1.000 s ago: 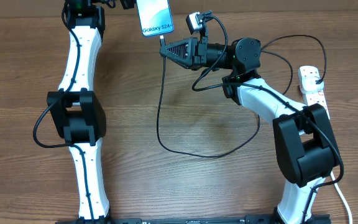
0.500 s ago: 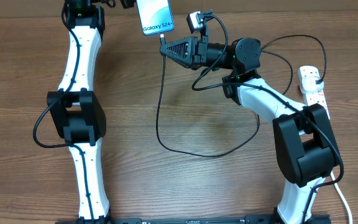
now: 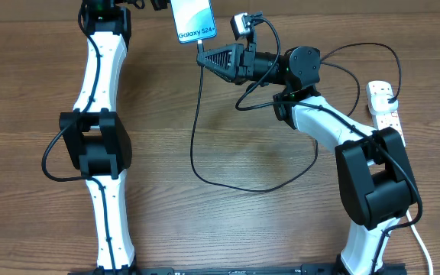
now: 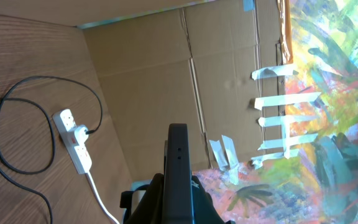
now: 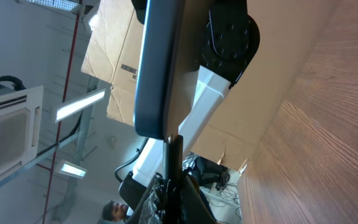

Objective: Plug charger to phone and switch on socket
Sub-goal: 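Push the connector up into the phone's bottom port with the right gripper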

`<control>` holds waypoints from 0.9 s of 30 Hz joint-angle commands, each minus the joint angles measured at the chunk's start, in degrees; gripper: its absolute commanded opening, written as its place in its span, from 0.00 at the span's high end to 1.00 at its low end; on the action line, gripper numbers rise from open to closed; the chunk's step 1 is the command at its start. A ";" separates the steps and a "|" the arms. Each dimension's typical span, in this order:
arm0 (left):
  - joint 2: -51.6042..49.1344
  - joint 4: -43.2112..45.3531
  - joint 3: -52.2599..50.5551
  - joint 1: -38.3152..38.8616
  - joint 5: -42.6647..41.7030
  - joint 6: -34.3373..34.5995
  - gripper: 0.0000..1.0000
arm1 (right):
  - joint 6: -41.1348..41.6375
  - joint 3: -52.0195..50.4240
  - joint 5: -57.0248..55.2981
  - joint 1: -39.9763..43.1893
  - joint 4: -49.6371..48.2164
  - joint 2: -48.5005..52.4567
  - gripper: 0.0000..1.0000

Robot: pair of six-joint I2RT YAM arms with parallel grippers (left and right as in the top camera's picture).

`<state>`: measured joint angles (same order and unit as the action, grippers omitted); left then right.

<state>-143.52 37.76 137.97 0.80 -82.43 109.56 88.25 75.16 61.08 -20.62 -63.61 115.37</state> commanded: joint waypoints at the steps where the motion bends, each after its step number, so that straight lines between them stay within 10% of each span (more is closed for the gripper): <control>1: 0.39 0.44 0.66 0.72 1.27 0.83 0.96 | -0.20 0.79 -1.11 0.13 -0.11 0.15 0.96; 27: 0.39 0.50 0.66 1.66 -2.78 -0.33 0.96 | -0.15 0.79 -3.04 0.13 1.07 0.15 0.96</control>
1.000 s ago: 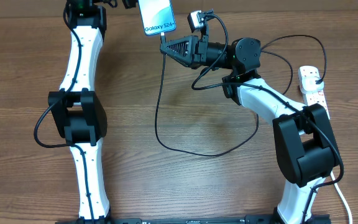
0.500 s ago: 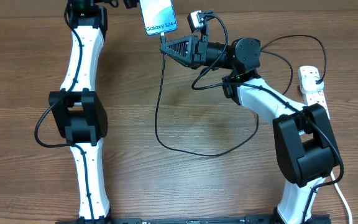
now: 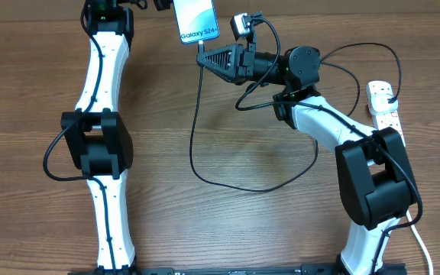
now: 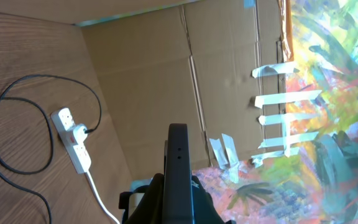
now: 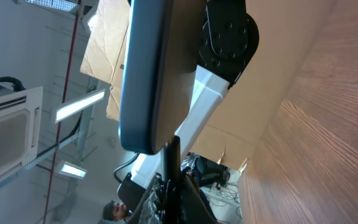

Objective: Plug charger to phone and switch on socket
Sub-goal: 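Push the connector up into the phone's bottom port with the right gripper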

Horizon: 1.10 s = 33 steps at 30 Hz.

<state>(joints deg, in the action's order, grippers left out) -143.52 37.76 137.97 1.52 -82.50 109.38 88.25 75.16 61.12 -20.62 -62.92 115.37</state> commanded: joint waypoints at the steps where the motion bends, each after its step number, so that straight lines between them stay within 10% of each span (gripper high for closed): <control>1: 0.39 0.50 0.66 0.96 -3.48 -0.15 0.96 | -0.15 0.79 -3.32 0.13 0.44 0.15 0.96; 33: 0.39 0.68 0.66 2.99 -7.98 -2.99 0.96 | -1.20 0.79 -9.01 2.08 3.78 0.15 0.96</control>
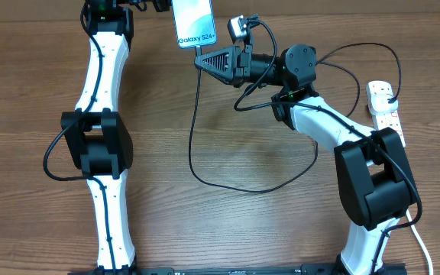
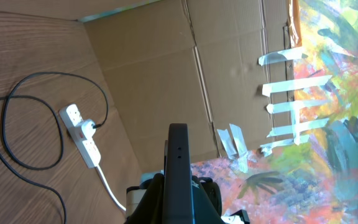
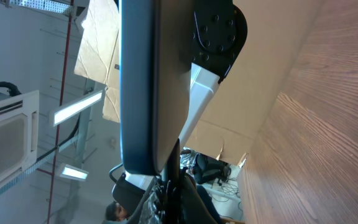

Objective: Plug charger to phone and switch on socket
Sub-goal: 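Push the connector up into the phone's bottom port with the right gripper, then open the right gripper and withdraw it from the plugged cable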

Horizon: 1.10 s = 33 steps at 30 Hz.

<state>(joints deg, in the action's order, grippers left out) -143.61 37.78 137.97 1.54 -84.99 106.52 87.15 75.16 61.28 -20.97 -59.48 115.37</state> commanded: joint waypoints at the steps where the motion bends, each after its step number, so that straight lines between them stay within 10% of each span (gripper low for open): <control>1: 0.48 0.66 0.66 3.13 -5.51 -0.31 0.96 | -0.09 0.79 -9.31 2.64 0.50 0.15 0.96; 12: 0.48 0.63 0.66 3.89 -5.51 -1.14 0.96 | 0.09 0.79 -9.77 2.78 0.92 0.15 0.94; 14: 0.48 0.63 0.66 3.89 -5.49 -1.18 0.96 | 0.04 0.79 -9.70 2.78 0.90 0.15 0.77; 16: 0.48 0.63 0.66 3.69 -5.51 -1.40 0.96 | 0.04 0.79 -9.33 2.78 0.87 0.15 0.40; 17: 0.48 0.63 0.66 3.50 -5.49 -1.88 0.96 | 0.04 0.79 -8.90 2.78 0.87 0.15 0.06; 18: 0.48 0.61 0.66 3.28 -5.49 -2.62 0.96 | 0.04 0.79 -8.46 2.78 0.87 0.15 0.00; 33: 0.48 -0.02 0.66 -2.97 -5.46 -3.69 0.96 | -1.92 0.79 -5.14 3.02 6.49 0.15 0.00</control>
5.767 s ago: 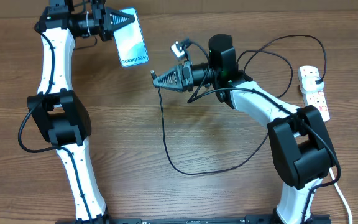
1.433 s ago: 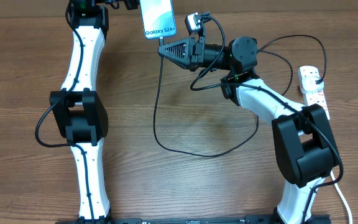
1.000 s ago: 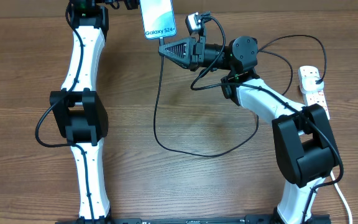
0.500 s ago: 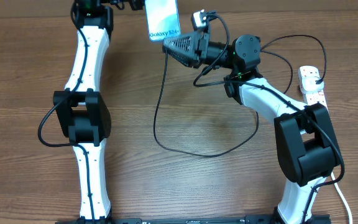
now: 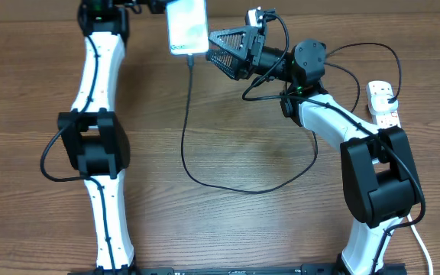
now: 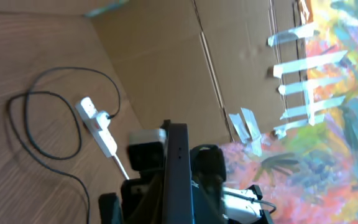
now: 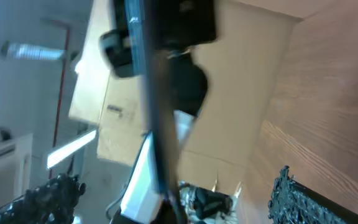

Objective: Plug charger to phone and switch on socket
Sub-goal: 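Open the right gripper and withdraw it from the plugged cable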

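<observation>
The phone [image 5: 187, 27] is held upright off the table at the far edge, its screen glowing white, with my left gripper [image 5: 159, 6] shut on its top end. The black charger cable [image 5: 183, 130] hangs from the phone's bottom edge and loops across the table to the white power strip [image 5: 384, 105] at the right. My right gripper [image 5: 214, 48] stands open just right of the phone's lower end, holding nothing. In the left wrist view the phone [image 6: 178, 168] is edge-on. In the right wrist view the blurred phone [image 7: 149, 93] runs between the spread fingers [image 7: 294, 199].
The cable's wall plug [image 5: 389, 95] sits in the power strip near the table's right edge. The strip [image 6: 98, 127] also shows in the left wrist view. A cardboard wall [image 6: 185, 74] stands behind the table. Both arms reach toward the far edge.
My right gripper has opened, let go of the charger plug and shifted right of the phone. The cable now hangs from the phone's bottom. The screen has turned plain white.
My right gripper held the charger plug just under the phone, which my left gripper kept upright. The plug came closer to the phone's bottom edge at each moment. Now it stays in the phone and the right gripper is open.
</observation>
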`<control>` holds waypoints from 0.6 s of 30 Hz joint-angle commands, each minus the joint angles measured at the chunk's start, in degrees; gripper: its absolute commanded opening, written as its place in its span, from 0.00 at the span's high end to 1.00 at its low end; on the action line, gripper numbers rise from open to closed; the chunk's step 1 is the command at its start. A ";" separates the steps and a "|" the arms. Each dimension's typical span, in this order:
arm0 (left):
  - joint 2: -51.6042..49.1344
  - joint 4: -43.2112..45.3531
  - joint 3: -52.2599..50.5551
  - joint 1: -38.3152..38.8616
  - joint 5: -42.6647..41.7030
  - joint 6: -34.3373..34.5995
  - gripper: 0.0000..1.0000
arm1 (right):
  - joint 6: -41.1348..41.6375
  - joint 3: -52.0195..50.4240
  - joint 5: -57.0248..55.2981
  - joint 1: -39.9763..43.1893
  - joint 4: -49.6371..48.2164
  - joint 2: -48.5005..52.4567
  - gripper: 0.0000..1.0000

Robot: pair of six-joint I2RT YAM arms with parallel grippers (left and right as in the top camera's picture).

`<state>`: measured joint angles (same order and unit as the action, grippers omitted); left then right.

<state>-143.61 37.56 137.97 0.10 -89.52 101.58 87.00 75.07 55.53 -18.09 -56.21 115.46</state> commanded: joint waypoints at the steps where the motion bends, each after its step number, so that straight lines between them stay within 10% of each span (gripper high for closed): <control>1: 0.48 0.22 0.66 -2.21 -0.94 3.54 0.96 | -5.44 0.87 1.11 0.22 10.16 0.07 0.00; 10: 0.48 0.20 0.66 -3.19 -0.31 4.31 0.96 | -31.15 0.87 -0.57 0.52 52.33 0.07 0.00; 18: 0.48 0.13 0.66 -3.19 1.46 5.35 0.96 | -44.63 0.87 -23.45 2.69 82.51 -3.80 0.00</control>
<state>-143.61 37.54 137.97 -3.20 -89.43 105.38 50.65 75.57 45.01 -16.64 22.09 115.87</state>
